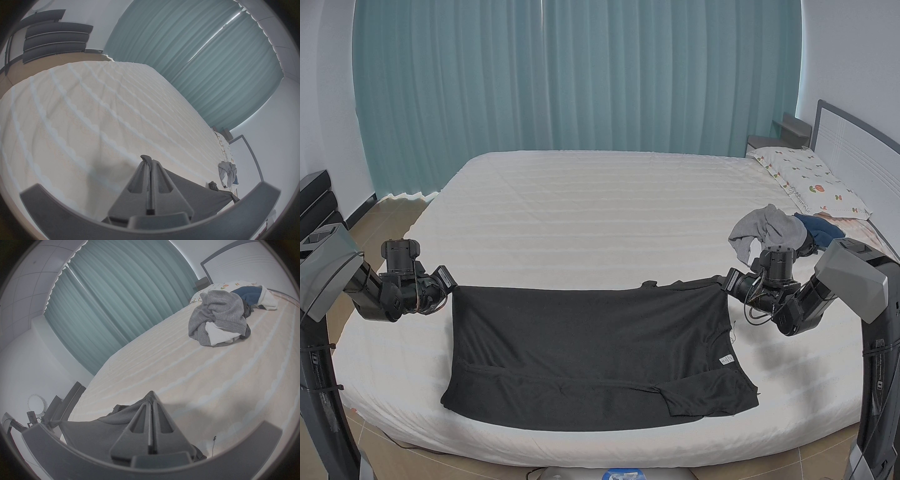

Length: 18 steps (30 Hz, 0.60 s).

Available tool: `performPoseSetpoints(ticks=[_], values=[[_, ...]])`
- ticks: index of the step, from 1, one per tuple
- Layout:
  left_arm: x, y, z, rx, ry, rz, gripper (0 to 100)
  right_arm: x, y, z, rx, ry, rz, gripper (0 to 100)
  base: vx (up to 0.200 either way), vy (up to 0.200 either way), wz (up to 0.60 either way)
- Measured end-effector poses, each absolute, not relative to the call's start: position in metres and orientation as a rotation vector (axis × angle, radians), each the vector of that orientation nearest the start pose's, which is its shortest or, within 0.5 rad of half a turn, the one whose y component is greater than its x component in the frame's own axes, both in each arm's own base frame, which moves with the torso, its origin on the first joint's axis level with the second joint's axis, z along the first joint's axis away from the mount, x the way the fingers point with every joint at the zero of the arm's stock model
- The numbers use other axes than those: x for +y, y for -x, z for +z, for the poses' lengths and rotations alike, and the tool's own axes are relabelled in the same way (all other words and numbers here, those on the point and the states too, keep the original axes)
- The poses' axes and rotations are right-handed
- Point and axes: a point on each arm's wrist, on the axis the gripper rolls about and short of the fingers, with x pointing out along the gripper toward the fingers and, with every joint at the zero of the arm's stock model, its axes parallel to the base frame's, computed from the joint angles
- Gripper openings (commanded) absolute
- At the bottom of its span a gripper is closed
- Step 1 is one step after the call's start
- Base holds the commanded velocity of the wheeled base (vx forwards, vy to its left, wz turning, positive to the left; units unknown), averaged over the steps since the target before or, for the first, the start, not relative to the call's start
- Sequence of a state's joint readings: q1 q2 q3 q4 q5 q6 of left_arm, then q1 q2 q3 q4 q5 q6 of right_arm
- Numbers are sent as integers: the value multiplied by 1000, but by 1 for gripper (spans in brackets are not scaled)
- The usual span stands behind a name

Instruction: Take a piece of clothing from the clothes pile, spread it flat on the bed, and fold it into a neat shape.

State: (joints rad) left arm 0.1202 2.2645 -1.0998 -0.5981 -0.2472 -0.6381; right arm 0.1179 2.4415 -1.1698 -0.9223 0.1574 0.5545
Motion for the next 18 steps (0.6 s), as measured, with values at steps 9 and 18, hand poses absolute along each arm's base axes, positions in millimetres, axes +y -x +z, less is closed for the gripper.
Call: performPoseSetpoints(ticks=[9, 18], values=[[44, -426, 31, 588, 729, 64, 0, 58, -454, 12, 399, -584, 167, 0, 0, 0, 0], [44, -426, 24, 607, 732, 72, 0, 56, -445, 9, 432, -588, 158, 0, 0, 0, 0]])
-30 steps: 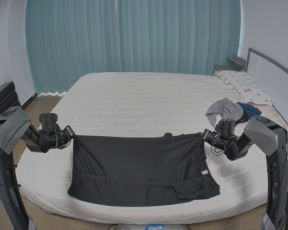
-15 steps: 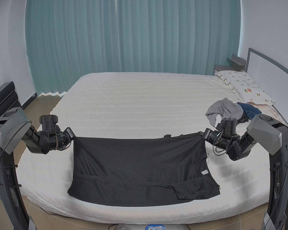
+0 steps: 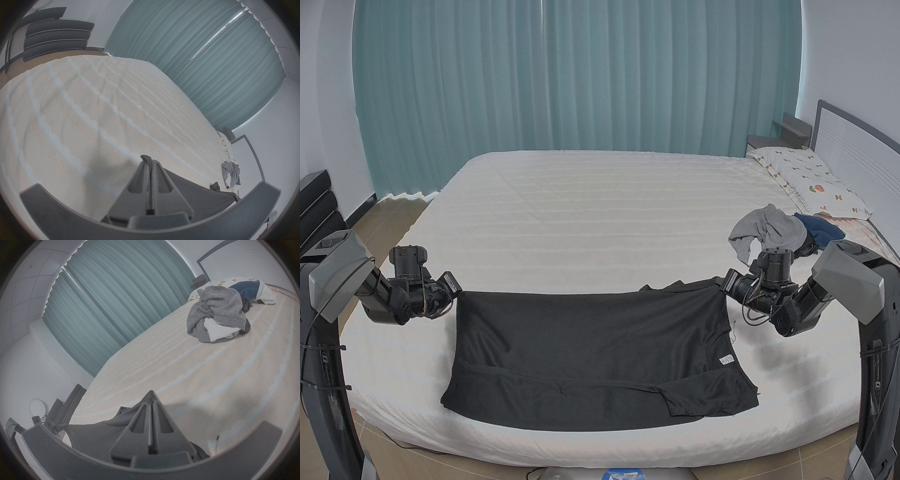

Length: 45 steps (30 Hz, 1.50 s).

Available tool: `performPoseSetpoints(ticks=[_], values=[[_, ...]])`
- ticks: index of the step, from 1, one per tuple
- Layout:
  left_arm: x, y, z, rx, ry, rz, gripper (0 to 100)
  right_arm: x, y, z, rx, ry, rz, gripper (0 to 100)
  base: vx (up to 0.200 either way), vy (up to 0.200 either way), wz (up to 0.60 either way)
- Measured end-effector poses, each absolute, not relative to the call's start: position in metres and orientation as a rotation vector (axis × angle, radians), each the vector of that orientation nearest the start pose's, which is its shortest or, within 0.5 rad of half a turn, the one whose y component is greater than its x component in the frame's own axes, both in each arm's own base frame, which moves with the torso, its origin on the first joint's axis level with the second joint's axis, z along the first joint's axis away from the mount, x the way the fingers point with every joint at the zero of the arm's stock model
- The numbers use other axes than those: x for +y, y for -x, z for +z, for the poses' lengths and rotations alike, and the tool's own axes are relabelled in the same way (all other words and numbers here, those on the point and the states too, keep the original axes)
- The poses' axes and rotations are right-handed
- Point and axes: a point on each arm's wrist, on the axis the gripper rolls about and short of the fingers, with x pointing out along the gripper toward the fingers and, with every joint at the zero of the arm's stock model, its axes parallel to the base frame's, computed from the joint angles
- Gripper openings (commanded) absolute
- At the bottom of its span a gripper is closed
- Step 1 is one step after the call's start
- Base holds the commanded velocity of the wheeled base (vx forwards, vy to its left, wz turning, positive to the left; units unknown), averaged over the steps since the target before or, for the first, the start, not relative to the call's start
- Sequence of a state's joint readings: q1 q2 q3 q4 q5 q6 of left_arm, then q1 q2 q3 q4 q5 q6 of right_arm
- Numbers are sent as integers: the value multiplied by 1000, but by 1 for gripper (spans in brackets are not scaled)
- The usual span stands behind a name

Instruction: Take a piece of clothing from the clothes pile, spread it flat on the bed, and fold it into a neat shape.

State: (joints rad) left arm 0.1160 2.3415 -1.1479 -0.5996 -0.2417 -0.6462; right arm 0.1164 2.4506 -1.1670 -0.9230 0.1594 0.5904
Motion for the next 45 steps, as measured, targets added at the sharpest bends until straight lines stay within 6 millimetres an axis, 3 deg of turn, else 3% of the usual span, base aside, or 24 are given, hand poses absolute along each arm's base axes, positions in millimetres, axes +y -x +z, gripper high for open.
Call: performPoseSetpoints(ticks=[8, 32, 45], values=[[44, -423, 26, 609, 733, 71, 0, 49, -438, 20, 436, -610, 171, 0, 0, 0, 0], [44, -416, 22, 631, 714, 67, 0, 45, -428, 18, 470, -615, 175, 0, 0, 0, 0], [45, -427, 25, 508, 699, 31, 0, 49, -442, 19, 415, -629, 201, 0, 0, 0, 0]])
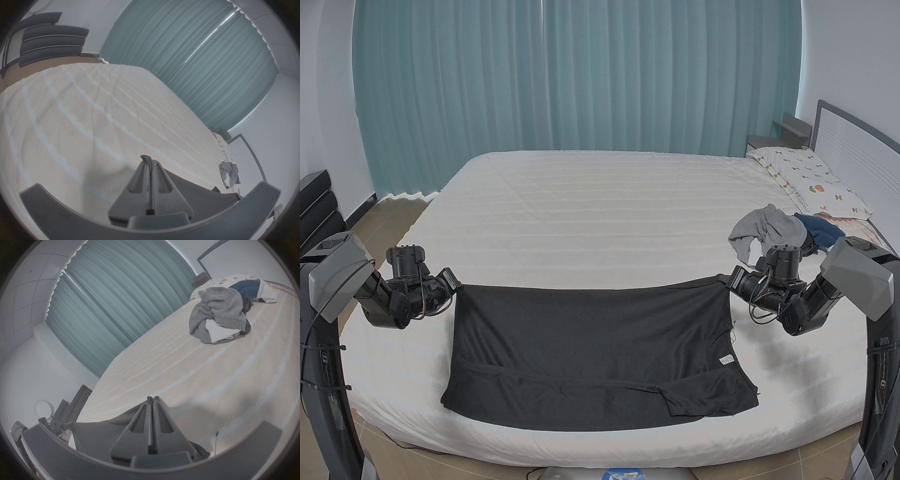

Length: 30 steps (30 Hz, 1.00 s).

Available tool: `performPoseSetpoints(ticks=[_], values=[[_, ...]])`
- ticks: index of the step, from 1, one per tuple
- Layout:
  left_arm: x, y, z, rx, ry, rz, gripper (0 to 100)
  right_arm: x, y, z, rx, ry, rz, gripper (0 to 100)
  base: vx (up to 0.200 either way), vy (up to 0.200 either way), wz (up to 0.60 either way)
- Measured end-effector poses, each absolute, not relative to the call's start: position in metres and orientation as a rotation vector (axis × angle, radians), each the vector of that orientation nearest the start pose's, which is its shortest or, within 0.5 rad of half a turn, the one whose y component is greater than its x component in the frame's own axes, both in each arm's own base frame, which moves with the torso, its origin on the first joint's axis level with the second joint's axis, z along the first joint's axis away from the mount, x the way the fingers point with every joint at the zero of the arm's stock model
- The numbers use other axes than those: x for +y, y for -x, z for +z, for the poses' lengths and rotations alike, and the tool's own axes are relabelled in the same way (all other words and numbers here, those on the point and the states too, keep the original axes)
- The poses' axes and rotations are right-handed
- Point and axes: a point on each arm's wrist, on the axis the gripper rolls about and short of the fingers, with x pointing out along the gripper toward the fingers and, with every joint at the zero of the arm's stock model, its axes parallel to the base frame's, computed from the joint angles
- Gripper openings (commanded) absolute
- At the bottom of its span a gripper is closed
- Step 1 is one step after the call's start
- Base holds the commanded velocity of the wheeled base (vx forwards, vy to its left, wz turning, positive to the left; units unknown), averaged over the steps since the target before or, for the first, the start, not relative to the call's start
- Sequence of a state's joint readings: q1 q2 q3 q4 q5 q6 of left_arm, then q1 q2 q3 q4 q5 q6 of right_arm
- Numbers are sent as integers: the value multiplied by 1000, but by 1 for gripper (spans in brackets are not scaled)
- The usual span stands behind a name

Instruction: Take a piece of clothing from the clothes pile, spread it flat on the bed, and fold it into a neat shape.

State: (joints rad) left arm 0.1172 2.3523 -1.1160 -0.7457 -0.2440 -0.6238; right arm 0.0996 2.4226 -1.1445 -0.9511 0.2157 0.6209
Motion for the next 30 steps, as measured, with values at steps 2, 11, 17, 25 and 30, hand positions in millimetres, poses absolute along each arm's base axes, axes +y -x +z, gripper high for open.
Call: performPoseSetpoints(ticks=[2, 11, 17, 25, 30], values=[[45, -427, 20, 517, 703, 33, 0, 50, -446, 19, 406, -642, 201, 0, 0, 0, 0], [44, -425, 9, 549, 708, 42, 0, 50, -445, 13, 430, -692, 192, 0, 0, 0, 0], [44, -418, 10, 563, 707, 43, 0, 44, -434, 14, 464, -699, 194, 0, 0, 0, 0], [48, -398, 9, 609, 666, 53, 0, 32, -407, 12, 553, -705, 239, 0, 0, 0, 0], [47, -376, 0, 676, 572, 41, 0, 29, -386, 2, 628, -675, 252, 0, 0, 0, 0]])
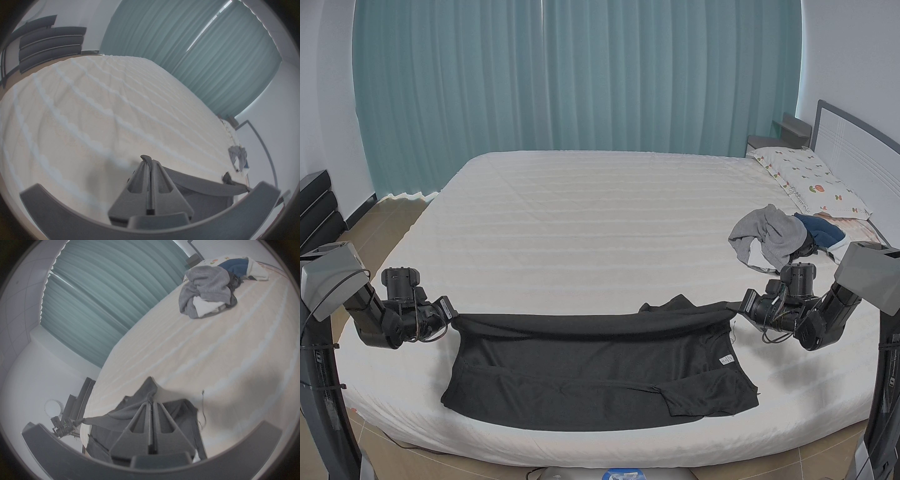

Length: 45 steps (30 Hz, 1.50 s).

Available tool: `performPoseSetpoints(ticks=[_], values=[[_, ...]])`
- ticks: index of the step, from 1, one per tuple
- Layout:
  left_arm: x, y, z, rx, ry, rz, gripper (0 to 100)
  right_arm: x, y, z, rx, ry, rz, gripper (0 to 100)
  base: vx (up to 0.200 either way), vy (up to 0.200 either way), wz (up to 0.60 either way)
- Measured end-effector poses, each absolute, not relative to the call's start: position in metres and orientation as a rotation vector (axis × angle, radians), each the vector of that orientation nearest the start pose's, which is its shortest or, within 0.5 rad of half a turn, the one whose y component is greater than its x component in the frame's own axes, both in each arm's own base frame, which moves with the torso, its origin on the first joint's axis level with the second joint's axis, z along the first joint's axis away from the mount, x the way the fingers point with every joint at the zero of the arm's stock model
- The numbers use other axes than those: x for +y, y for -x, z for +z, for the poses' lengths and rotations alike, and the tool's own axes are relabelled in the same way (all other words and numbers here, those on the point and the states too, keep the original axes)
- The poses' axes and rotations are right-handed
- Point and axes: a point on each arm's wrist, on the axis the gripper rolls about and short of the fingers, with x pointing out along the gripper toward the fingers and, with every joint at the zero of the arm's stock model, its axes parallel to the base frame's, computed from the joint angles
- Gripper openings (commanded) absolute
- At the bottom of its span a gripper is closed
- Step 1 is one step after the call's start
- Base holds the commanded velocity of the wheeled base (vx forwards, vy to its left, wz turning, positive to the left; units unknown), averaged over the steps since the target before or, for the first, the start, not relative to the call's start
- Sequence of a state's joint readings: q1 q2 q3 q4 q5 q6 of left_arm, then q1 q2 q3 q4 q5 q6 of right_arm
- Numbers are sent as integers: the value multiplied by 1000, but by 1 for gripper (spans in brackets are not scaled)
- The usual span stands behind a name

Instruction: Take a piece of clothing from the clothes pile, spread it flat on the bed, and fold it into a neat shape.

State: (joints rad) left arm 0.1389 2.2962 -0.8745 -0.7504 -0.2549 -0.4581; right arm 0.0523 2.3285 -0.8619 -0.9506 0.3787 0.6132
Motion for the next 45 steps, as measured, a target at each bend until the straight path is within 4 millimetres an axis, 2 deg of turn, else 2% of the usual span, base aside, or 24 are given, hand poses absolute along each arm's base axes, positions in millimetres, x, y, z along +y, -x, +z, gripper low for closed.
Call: performPoseSetpoints(ticks=[10, 16, 25, 26, 27, 35, 45], values=[[44, -343, -19, 792, 448, 22, 0, 26, -357, -20, 740, -590, 252, 0, 0, 0, 0], [42, -333, -24, 827, 447, 26, 0, 26, -348, -33, 788, -571, 240, 0, 0, 0, 0], [41, -326, -26, 848, 449, 29, 0, 26, -345, -40, 811, -570, 228, 0, 0, 0, 0], [41, -326, -26, 849, 450, 29, 0, 26, -345, -40, 813, -570, 228, 100, 0, 0, 0], [41, -325, -26, 851, 450, 29, 100, 26, -344, -41, 815, -570, 227, 100, 0, 0, 0], [40, -317, -23, 860, 450, 32, 100, 25, -342, -40, 822, -585, 223, 100, 0, 0, 0], [45, -314, -1, 799, 493, 48, 100, 16, -351, -19, 759, -723, 175, 100, 0, 0, 0]])
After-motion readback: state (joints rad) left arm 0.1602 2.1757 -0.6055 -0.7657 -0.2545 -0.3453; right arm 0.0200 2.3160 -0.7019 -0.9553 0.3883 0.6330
